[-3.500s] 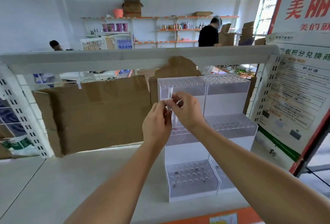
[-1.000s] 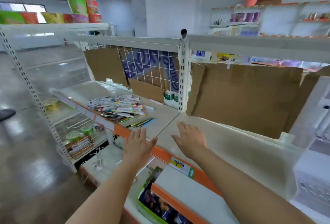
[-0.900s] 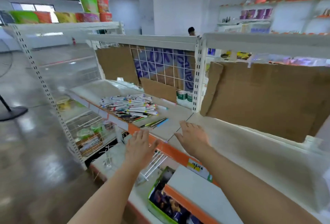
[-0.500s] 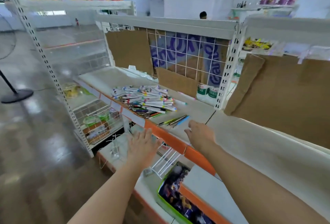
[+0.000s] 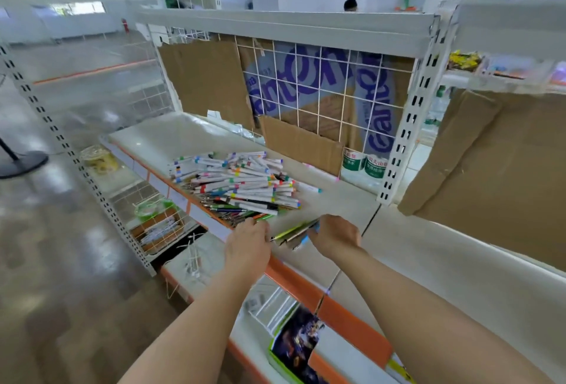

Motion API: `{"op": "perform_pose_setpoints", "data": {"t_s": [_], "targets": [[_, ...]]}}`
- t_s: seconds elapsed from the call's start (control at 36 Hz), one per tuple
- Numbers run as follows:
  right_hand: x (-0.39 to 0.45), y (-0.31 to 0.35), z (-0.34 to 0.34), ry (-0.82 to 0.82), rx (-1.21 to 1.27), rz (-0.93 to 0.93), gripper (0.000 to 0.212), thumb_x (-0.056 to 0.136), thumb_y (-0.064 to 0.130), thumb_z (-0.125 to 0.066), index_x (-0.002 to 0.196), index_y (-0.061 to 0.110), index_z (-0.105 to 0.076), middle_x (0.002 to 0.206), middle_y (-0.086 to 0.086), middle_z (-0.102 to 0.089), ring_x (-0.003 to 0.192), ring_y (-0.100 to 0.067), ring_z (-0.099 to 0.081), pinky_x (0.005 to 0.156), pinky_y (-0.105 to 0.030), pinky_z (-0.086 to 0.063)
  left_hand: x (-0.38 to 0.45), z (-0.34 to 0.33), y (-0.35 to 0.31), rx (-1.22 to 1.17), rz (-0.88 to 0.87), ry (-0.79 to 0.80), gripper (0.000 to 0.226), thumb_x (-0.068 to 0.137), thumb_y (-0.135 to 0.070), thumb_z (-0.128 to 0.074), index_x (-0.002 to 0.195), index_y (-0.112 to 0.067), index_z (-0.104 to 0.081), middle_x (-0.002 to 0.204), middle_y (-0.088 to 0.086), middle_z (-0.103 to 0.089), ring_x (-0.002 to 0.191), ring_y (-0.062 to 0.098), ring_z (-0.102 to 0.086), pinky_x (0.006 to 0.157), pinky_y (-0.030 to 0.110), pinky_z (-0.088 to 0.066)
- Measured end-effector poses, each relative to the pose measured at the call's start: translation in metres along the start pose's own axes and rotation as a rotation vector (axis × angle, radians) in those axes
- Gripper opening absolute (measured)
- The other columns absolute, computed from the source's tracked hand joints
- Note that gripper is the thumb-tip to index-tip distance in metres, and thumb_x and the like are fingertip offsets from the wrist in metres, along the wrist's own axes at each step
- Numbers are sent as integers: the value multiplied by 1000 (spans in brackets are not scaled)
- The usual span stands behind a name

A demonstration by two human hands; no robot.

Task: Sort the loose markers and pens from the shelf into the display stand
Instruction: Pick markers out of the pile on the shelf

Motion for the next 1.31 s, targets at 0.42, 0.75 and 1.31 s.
{"op": "perform_pose_setpoints", "data": {"t_s": [0.42,0.75,1.31], "targets": [[23,11,-12,89,20,-147,30,86,29,-53,110,15,-63,115,-6,-65,110,-26,-60,81,-27,-46,45,-28,-24,38,-176,106,20,93,-17,-44,108,-16,-57,108,6,-56,98,24,-57,69,28,-42],[14,-1,-5,5,239,-279,26,92,36,-46,93,13,-58,84,-3,-63,90,-25,-60,67,-26,-39,52,-9,-11,-163,-90,14,28,92,-6,-42,117,-6,-54,118,12,-51,101,32,-57,67,32,-37],[-111,-105,39,-547,338,-416,20,93,12,-45,113,9,-47,94,-16,-64,85,-38,-58,59,-31,-30,-2,-10,-138,-436,-471,26,20,97,-14,-41,113,-5,-49,113,14,-53,99,35,-54,67,33,-31]]}}
Point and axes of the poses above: each hand's wrist, its own x-axis towards the middle knuckle, its own z-axis out of the back of the hand, y = z × x, the point moved 7 cm from there along x, towards the middle knuckle
